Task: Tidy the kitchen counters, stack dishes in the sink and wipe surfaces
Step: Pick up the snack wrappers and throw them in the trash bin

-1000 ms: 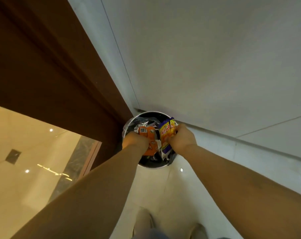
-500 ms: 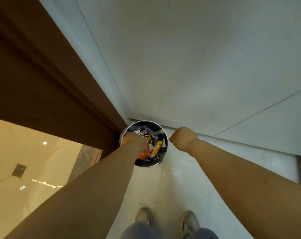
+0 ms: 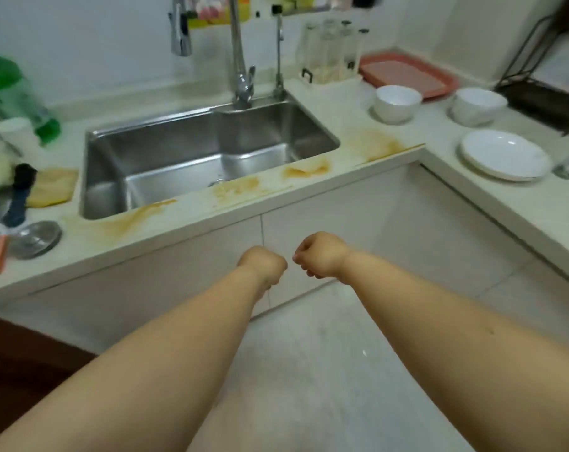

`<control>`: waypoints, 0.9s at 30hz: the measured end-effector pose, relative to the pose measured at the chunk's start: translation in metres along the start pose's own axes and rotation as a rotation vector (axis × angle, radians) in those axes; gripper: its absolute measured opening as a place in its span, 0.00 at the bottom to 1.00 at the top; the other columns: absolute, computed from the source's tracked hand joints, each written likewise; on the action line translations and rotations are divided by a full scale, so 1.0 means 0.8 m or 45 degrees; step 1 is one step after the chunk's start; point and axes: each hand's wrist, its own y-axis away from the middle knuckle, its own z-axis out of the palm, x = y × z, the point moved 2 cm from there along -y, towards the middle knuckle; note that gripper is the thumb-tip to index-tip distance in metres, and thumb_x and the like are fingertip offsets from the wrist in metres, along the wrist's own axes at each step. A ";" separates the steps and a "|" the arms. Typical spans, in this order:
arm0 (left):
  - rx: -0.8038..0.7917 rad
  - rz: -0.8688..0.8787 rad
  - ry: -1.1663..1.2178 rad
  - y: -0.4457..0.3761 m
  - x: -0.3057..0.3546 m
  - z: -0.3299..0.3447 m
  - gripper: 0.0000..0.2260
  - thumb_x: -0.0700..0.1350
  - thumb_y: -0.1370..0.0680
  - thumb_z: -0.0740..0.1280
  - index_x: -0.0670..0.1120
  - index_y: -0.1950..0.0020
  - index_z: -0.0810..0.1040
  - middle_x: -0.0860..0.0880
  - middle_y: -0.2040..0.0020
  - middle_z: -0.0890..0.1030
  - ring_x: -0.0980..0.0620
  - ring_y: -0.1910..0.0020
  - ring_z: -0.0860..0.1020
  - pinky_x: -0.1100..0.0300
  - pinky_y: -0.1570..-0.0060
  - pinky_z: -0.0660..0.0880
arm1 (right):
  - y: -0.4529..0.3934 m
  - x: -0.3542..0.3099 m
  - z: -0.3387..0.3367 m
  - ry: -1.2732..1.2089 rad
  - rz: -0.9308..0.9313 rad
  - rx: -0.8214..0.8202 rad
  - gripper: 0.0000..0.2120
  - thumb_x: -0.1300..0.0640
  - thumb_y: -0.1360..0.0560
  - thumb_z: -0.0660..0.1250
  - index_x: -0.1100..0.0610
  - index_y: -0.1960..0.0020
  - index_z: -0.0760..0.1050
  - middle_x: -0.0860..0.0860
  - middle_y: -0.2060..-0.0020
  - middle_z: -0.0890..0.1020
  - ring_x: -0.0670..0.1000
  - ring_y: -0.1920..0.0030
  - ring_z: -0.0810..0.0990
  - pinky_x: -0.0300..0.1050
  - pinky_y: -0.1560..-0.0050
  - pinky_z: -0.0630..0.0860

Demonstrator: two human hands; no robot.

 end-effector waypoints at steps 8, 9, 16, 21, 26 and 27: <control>-0.361 0.515 -0.134 0.176 0.155 0.242 0.07 0.45 0.25 0.67 0.41 0.58 0.75 0.45 0.62 0.77 0.46 0.60 0.76 0.58 0.59 0.72 | 0.251 0.244 -0.173 -0.298 0.310 0.478 0.12 0.56 0.22 0.63 0.62 0.43 0.76 0.60 0.54 0.81 0.57 0.55 0.79 0.52 0.48 0.78; -0.416 0.571 -0.164 0.214 0.169 0.290 0.07 0.45 0.25 0.67 0.41 0.58 0.75 0.45 0.62 0.77 0.46 0.61 0.76 0.58 0.60 0.71 | 0.296 0.292 -0.187 -0.330 0.373 0.534 0.12 0.57 0.22 0.62 0.63 0.43 0.76 0.59 0.55 0.79 0.55 0.56 0.78 0.51 0.49 0.78; -0.843 0.941 -0.389 0.477 0.200 0.594 0.06 0.40 0.25 0.66 0.43 0.62 0.73 0.43 0.64 0.76 0.46 0.62 0.72 0.60 0.64 0.66 | 0.608 0.571 -0.231 -0.680 0.733 0.966 0.08 0.62 0.23 0.63 0.64 0.48 0.77 0.59 0.60 0.78 0.54 0.65 0.76 0.44 0.62 0.75; -1.082 1.160 -0.651 0.648 0.191 0.751 0.07 0.39 0.24 0.65 0.42 0.62 0.73 0.44 0.65 0.75 0.46 0.66 0.73 0.59 0.64 0.68 | 0.798 0.700 -0.212 -0.909 0.952 1.240 0.03 0.63 0.23 0.62 0.61 0.54 0.74 0.57 0.63 0.76 0.52 0.68 0.74 0.41 0.66 0.71; -1.298 1.229 -0.806 0.761 0.165 0.865 0.05 0.40 0.25 0.66 0.39 0.52 0.76 0.44 0.59 0.78 0.48 0.63 0.77 0.61 0.66 0.70 | 0.914 0.789 -0.168 -0.994 1.225 1.355 0.03 0.62 0.24 0.63 0.59 0.51 0.75 0.57 0.59 0.78 0.51 0.67 0.75 0.41 0.67 0.72; -1.330 1.238 -0.843 0.775 0.160 0.882 0.06 0.41 0.25 0.66 0.39 0.50 0.76 0.44 0.58 0.79 0.48 0.62 0.78 0.61 0.65 0.72 | 0.930 0.802 -0.163 -1.013 1.266 1.376 0.03 0.61 0.24 0.63 0.58 0.51 0.75 0.57 0.59 0.79 0.51 0.68 0.75 0.42 0.66 0.73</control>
